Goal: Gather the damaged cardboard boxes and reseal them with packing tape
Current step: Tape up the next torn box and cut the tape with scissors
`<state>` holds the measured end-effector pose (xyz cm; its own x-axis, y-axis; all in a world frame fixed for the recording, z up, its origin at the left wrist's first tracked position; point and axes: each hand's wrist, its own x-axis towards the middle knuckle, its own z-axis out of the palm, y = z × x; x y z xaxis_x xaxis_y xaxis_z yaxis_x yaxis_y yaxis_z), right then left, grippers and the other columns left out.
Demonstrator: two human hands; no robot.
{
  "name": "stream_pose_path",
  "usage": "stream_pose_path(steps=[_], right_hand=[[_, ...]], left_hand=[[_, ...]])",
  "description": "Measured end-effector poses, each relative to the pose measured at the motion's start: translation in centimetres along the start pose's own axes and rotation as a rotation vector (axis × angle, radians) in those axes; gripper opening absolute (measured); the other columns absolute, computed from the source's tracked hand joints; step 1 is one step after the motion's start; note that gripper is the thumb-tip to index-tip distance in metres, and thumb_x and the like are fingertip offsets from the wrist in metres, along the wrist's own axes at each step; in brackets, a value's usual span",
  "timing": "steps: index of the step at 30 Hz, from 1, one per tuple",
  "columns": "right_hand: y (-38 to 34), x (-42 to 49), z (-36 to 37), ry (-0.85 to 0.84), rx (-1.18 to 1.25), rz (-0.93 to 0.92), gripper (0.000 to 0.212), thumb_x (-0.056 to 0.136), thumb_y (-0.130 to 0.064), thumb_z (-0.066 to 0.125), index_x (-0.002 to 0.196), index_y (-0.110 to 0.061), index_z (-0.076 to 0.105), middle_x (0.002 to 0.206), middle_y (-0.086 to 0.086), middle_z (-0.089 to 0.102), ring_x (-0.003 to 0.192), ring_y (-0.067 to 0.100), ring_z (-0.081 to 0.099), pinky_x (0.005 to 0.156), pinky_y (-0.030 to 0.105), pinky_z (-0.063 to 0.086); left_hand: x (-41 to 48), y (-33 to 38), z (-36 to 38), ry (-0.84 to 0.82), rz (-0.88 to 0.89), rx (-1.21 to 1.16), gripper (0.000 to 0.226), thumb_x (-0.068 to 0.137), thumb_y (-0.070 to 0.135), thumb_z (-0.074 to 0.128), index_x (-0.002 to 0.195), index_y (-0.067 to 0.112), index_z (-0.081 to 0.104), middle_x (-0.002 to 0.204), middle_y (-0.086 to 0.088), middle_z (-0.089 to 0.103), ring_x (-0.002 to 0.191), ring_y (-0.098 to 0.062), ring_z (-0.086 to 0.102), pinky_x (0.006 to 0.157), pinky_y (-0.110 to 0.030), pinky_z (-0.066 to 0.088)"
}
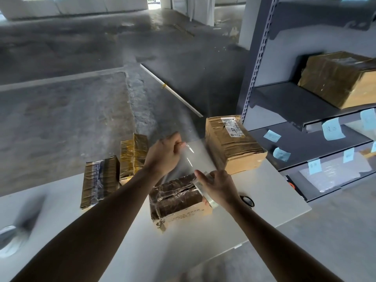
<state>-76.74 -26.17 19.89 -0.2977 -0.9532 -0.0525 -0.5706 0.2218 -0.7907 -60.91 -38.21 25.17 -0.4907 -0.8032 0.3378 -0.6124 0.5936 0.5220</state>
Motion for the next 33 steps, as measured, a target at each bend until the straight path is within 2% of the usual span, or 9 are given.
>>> stream_pose_path(steps=[3,7,10,13,17,21,25,29,33], right_hand=[[-0.6,0.2,-0.5,-0.028,0.072,0.083,0.049,0.093,-0.049,0.061,0.056,-0.019,0.05,0.04,-0.011,0.049,0.035,0.005,0.049,0.041,0.017,0.036],[-1.1,-0.2,-0.9,-0.147,0.154,0.148,0.046,0.095,-0.049,0.056,0.06,-0.02,0.051,0.051,-0.008,0.048,0.041,0.003,0.045,0.041,0.009,0.035],[-1.4,-0.6,-0.7,-0.215,0.3,0.199,0.044,0.093,-0.038,0.058,0.069,-0.001,0.06,0.058,0.004,0.058,0.047,0.012,0.058,0.049,0.019,0.041],[-0.8,-1.2,-0.3,-0.239,0.351,0.182,0.044,0.084,-0.034,0.056,0.087,0.01,0.059,0.074,0.025,0.058,0.064,0.025,0.055,0.063,0.035,0.041],[-0.4,-1.2,-0.5,-0.267,0.465,0.173,0.028,0.1,-0.026,0.052,0.087,-0.007,0.068,0.076,0.002,0.068,0.07,0.018,0.066,0.065,0.029,0.052],[-0.4,-0.8,-0.5,-0.272,0.55,0.133,0.034,0.105,-0.031,0.047,0.101,-0.006,0.069,0.083,0.01,0.072,0.073,0.023,0.071,0.063,0.033,0.055],[-0.1,-0.8,0.1,-0.214,0.536,0.188,0.029,0.104,-0.026,0.049,0.089,-0.011,0.069,0.075,0.003,0.069,0.065,0.009,0.064,0.055,0.018,0.05],[0.5,-1.2,1.2,-0.176,0.344,0.212,0.036,0.099,-0.042,0.053,0.084,-0.014,0.068,0.073,-0.001,0.064,0.064,0.004,0.058,0.056,0.017,0.042],[1.2,-1.6,2.0,-0.077,0.291,0.297,0.095,0.068,-0.092,0.051,0.08,0.003,0.06,0.078,0.026,0.057,0.067,0.013,0.052,0.059,0.032,0.04]], left_hand=[[0.6,-0.4,0.1,-0.024,-0.008,0.007,0.018,0.098,0.036,0.044,0.084,0.025,0.042,0.08,-0.004,0.068,0.073,-0.028,0.067,0.064,-0.045,0.056],[1.7,-1.9,0.8,-0.086,-0.064,-0.011,0.017,0.101,0.028,0.049,0.088,0.017,0.05,0.08,-0.008,0.066,0.075,-0.03,0.066,0.064,-0.045,0.056],[2.1,-3.1,1.9,-0.194,-0.124,0.02,0.019,0.101,0.023,0.052,0.091,0.008,0.055,0.076,-0.005,0.058,0.078,-0.033,0.063,0.062,-0.035,0.046],[2.5,-3.9,3.5,-0.274,-0.185,0.025,0.017,0.1,0.025,0.054,0.091,0.011,0.055,0.08,-0.004,0.058,0.081,-0.03,0.062,0.067,-0.034,0.044],[3.4,-5.3,5.3,-0.342,-0.236,-0.024,0.015,0.1,0.025,0.055,0.087,0.018,0.051,0.092,-0.009,0.068,0.084,-0.025,0.065,0.076,-0.039,0.053],[3.7,-6.9,6.7,-0.399,-0.306,-0.086,0.012,0.102,0.025,0.049,0.093,0.018,0.049,0.098,-0.014,0.069,0.084,-0.03,0.069,0.077,-0.048,0.057],[2.6,-7.8,7.9,-0.481,-0.417,-0.13,0.01,0.103,0.019,0.045,0.103,0.01,0.045,0.098,-0.021,0.064,0.084,-0.039,0.068,0.074,-0.051,0.058],[1.1,-8.5,8.1,-0.48,-0.43,-0.078,0.021,0.104,0.027,0.034,0.105,0.009,0.045,0.099,-0.021,0.066,0.089,-0.039,0.067,0.081,-0.051,0.056],[0.4,-8.8,8.0,-0.474,-0.463,-0.074,0.024,0.104,0.025,0.037,0.114,0.005,0.046,0.104,-0.021,0.064,0.094,-0.038,0.064,0.083,-0.047,0.054]])
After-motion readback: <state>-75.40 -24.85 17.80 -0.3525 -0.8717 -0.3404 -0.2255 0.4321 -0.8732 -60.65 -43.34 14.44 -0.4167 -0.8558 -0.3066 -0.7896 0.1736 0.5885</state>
